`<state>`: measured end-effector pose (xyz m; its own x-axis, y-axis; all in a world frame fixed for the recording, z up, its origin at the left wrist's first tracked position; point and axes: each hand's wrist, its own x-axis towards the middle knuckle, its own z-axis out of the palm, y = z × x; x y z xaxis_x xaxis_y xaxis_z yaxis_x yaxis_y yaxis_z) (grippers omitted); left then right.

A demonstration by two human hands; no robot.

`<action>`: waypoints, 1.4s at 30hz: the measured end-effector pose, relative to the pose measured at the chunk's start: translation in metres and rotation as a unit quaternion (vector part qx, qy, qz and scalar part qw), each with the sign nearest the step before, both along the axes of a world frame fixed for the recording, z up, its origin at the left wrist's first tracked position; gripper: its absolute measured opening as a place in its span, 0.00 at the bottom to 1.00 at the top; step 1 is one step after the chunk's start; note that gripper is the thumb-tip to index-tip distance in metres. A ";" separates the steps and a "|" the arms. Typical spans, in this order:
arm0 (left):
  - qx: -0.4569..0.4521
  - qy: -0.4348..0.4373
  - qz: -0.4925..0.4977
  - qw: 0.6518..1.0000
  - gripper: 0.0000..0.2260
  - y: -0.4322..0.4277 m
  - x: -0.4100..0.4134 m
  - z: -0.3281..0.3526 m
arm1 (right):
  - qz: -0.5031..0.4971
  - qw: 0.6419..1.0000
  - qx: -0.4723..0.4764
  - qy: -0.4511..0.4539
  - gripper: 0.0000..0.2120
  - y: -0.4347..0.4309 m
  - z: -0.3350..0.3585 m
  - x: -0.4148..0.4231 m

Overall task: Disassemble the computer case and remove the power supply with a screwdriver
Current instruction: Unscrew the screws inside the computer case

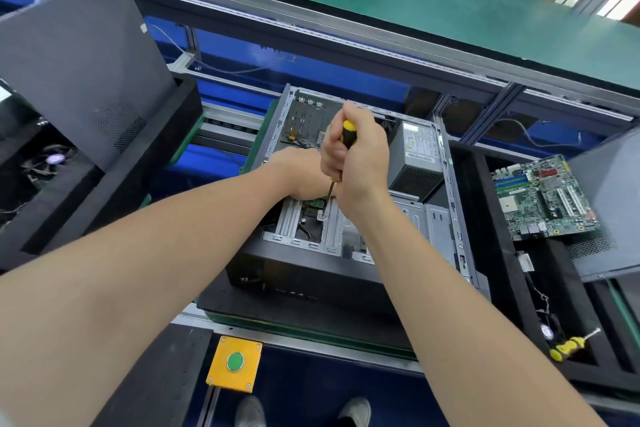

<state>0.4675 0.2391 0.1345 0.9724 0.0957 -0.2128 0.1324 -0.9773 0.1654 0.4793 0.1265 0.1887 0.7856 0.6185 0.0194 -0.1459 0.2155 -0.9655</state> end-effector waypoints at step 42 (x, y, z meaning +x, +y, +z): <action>-0.025 -0.028 0.023 0.999 0.12 0.004 0.002 -0.004 | 0.245 0.967 0.062 0.027 0.18 -0.009 -0.006 0.030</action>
<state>0.4693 0.2435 0.1305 0.9780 0.1305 -0.1630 0.1654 -0.9607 0.2228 0.5095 0.1175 0.1830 0.4016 0.9119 0.0843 -0.3087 0.2215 -0.9250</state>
